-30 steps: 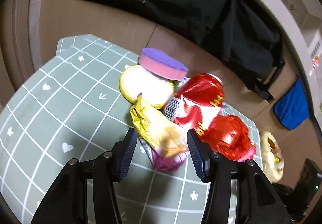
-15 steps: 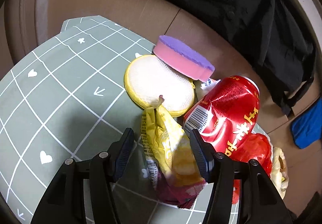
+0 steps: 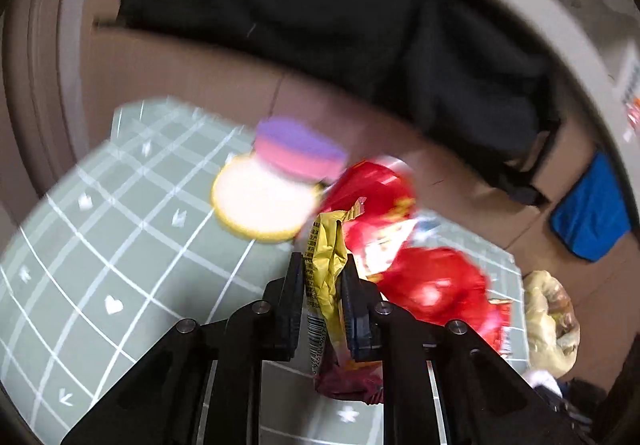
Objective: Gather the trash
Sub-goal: 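Carry the tissue and wrapper over the bin and open both tools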
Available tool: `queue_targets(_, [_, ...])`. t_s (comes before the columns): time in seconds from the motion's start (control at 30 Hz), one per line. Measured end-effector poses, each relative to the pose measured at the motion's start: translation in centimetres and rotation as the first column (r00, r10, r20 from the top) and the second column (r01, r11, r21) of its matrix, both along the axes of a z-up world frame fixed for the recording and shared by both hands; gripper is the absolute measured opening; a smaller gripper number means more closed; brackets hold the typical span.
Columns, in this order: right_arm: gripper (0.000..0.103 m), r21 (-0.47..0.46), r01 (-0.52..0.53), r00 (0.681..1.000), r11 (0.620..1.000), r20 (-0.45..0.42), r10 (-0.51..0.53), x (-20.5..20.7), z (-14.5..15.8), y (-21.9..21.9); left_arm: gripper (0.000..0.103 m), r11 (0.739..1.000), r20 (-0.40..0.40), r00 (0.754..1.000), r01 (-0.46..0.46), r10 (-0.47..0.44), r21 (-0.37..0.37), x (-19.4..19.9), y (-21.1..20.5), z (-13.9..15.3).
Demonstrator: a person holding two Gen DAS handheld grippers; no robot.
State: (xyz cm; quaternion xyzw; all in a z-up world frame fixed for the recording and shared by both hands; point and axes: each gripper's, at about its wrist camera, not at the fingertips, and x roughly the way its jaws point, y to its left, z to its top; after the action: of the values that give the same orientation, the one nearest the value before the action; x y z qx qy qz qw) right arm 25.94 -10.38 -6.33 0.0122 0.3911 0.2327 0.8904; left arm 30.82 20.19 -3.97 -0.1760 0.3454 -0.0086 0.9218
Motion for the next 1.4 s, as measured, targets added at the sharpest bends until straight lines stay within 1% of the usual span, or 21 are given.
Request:
queue_targets(0.03, [0.019, 0.01, 0.002, 1.0, 1.0, 0.012, -0.002, 0.0, 0.5, -0.2, 0.018, 1.0, 0.039, 0.999, 0.015, -0.016, 0.024, -0.7, -1.0, 1.4])
queue_targets(0.13, [0.019, 0.035, 0.002, 0.999, 0.999, 0.041, -0.003, 0.2, 1.9, -0.7, 0.018, 0.996, 0.113, 0.992, 0.049, -0.056, 0.068, -1.9, -3.1, 4.4])
queue_targets(0.23, [0.019, 0.025, 0.003, 0.994, 1.0, 0.114, -0.006, 0.1, 4.3, -1.4, 0.018, 0.989, 0.193, 0.975, 0.089, -0.111, 0.119, -3.3, -6.2, 7.7])
queue_targets(0.37, [0.019, 0.014, 0.014, 0.982, 1.0, 0.189, -0.017, -0.2, 6.9, -2.7, 0.018, 0.982, 0.252, 0.956, 0.113, -0.148, 0.149, -4.2, -9.4, 10.5])
queue_targets(0.43, [0.019, 0.011, 0.024, 0.974, 1.0, 0.223, -0.026, -0.2, 8.2, -3.8, 0.018, 0.978, 0.275, 0.947, 0.121, -0.166, 0.172, -4.7, -11.0, 11.3])
queue_targets(0.47, [0.019, 0.005, 0.032, 0.969, 0.999, 0.245, -0.032, -0.3, 8.9, -4.3, 0.018, 0.972, 0.292, 0.939, 0.127, -0.182, 0.196, -5.0, -12.2, 11.9])
queue_targets(0.57, [0.019, 0.005, 0.067, 0.946, 0.998, 0.316, -0.065, -0.5, 11.7, -6.6, 0.018, 0.958, 0.324, 0.92, 0.143, -0.222, 0.249, -5.4, -15.3, 12.9])
queue_targets(0.67, [0.019, 0.029, 0.102, 0.927, 0.994, 0.36, -0.106, -0.5, 14.0, -8.9, 0.018, 0.952, 0.347, 0.904, 0.165, -0.251, 0.258, -5.8, -18.6, 14.2])
queue_targets(0.73, [0.019, 0.043, 0.135, 0.909, 0.99, 0.393, -0.141, -0.7, 15.5, -10.9, 0.018, 0.945, 0.36, 0.892, 0.18, -0.274, 0.274, -6.2, -20.9, 14.8])
queue_targets(0.8, [0.019, 0.044, 0.161, 0.895, 0.986, 0.415, -0.165, -1.1, 16.4, -12.3, 0.018, 0.934, 0.365, 0.879, 0.204, -0.307, 0.294, -6.4, -23.4, 15.3])
queue_targets(0.9, [0.019, 0.035, 0.206, 0.879, 0.978, 0.432, -0.2, -1.5, 17.0, -14.6, 0.018, 0.923, 0.382, 0.859, 0.226, -0.34, 0.311, -6.7, -26.2, 15.8])
queue_targets(0.97, [0.019, 0.029, 0.232, 0.874, 0.972, 0.432, -0.222, -1.6, 16.9, -15.8, 0.018, 0.921, 0.404, 0.845, 0.231, -0.35, 0.315, -7.0, -27.9, 16.2])
queue_targets(1.07, [0.019, 0.021, 0.267, 0.869, 0.963, 0.426, -0.251, -1.8, 16.5, -17.5, 0.018, 0.918, 0.417, 0.834, 0.242, -0.362, 0.313, -7.0, -29.6, 16.5])
queue_targets(1.23, [0.019, 0.026, 0.315, 0.86, 0.949, 0.416, -0.297, -2.0, 15.7, -20.2, 0.018, 0.912, 0.403, 0.83, 0.276, -0.385, 0.303, -6.5, -32.0, 16.2])
queue_targets(1.4, [0.019, 0.045, 0.347, 0.853, 0.937, 0.401, -0.335, -2.3, 14.9, -22.5, 0.018, 0.906, 0.368, 0.839, 0.305, -0.401, 0.292, -5.6, -33.7, 15.0])
